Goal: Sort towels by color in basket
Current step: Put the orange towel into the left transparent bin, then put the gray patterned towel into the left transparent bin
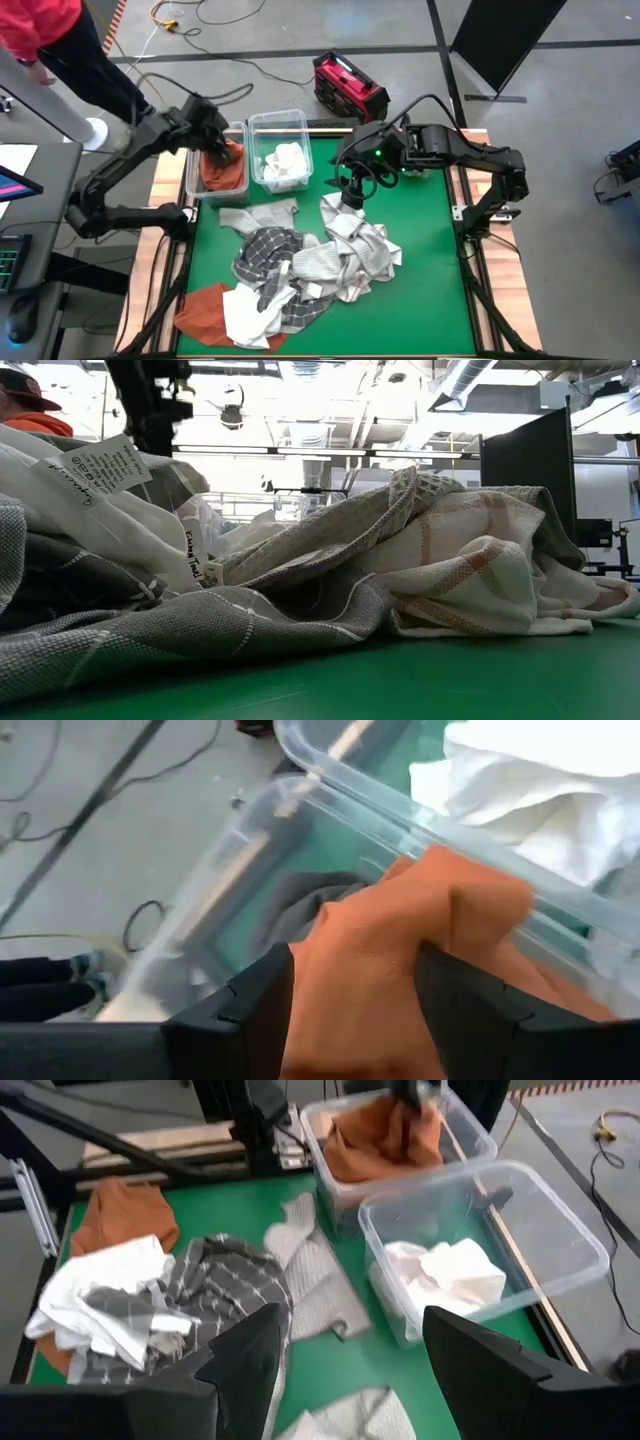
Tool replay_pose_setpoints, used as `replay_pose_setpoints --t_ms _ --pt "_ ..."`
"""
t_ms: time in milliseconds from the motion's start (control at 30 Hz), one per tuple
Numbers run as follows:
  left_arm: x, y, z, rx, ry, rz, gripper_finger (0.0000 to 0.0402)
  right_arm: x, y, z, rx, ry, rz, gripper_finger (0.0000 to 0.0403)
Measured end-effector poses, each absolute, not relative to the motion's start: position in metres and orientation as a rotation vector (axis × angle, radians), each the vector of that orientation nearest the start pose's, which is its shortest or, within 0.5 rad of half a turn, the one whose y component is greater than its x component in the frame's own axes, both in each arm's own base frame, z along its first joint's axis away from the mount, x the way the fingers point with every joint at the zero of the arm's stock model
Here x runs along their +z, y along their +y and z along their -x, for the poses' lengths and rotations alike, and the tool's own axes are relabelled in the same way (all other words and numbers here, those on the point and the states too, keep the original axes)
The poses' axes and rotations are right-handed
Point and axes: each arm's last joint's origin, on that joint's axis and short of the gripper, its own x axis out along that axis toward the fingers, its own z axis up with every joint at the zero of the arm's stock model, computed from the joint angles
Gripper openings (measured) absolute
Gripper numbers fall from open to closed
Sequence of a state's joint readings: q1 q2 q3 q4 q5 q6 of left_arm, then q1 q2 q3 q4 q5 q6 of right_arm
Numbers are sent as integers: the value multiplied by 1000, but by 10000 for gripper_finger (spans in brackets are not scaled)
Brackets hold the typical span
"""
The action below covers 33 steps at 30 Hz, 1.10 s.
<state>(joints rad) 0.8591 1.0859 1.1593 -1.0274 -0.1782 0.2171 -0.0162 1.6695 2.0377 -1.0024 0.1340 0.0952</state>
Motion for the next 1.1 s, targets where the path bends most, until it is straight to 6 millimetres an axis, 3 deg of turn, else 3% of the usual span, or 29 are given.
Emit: replay_pose_setpoints --t_ms 267,333,433,567,900,1100 --pt "230 160 -129 817 1112 194 196 457 -2 -334 -158 575 -69 273" --pt "212 158 -128 819 1136 234 196 457 -1 -333 -159 577 -78 273" --pt "205 157 -128 826 1147 263 196 456 -1 -333 -161 586 -85 273" --pt "227 157 -128 827 1109 247 196 456 -3 -333 -164 586 -83 273" --pt "333 149 -122 787 1034 122 196 452 -14 -330 -185 641 -45 273" --pt "378 122 -126 488 895 174 196 446 -15 -325 -174 721 -10 273"
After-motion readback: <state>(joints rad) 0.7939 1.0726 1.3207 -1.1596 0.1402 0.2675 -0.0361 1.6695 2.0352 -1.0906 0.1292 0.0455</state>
